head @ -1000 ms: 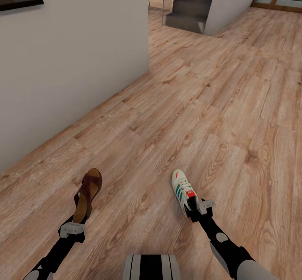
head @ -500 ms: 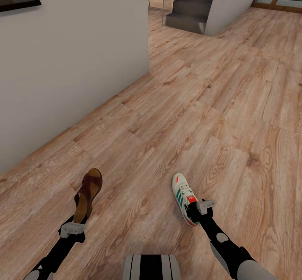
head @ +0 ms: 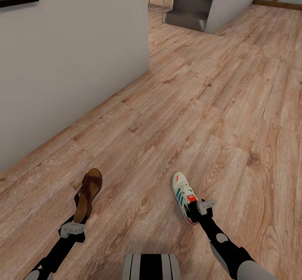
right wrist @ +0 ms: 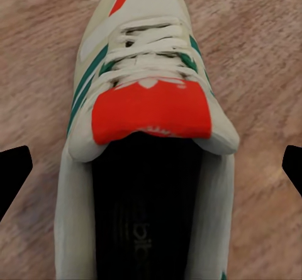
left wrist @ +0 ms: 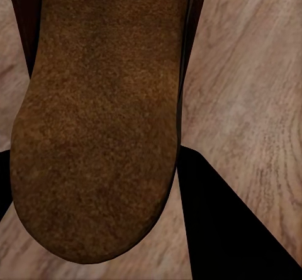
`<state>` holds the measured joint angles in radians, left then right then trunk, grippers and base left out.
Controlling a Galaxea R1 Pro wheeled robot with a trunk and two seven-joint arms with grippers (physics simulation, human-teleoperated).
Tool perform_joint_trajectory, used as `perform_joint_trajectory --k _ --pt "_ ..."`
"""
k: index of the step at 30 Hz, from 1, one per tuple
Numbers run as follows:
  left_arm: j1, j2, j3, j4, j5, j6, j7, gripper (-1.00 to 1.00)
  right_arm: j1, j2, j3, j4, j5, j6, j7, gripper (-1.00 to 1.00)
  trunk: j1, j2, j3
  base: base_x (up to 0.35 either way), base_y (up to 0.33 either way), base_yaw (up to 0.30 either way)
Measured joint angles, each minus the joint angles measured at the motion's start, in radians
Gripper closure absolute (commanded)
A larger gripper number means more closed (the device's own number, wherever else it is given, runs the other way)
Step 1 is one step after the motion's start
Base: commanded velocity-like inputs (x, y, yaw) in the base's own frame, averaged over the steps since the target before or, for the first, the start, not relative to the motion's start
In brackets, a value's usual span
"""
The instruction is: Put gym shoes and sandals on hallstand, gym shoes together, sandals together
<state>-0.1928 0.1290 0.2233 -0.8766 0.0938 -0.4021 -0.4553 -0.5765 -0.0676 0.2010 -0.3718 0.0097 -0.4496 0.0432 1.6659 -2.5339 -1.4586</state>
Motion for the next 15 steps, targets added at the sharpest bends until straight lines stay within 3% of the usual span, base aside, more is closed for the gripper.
perform_joint_trajectory --k 15 --pt "0.000 0.000 -0.001 0.000 -0.001 0.000 0.000 1.00 0.000 0.000 0.000 0.000 0.000 0.000 0.000 -1.00 0.000 0.000 -0.003 0.000 0.000 0.000"
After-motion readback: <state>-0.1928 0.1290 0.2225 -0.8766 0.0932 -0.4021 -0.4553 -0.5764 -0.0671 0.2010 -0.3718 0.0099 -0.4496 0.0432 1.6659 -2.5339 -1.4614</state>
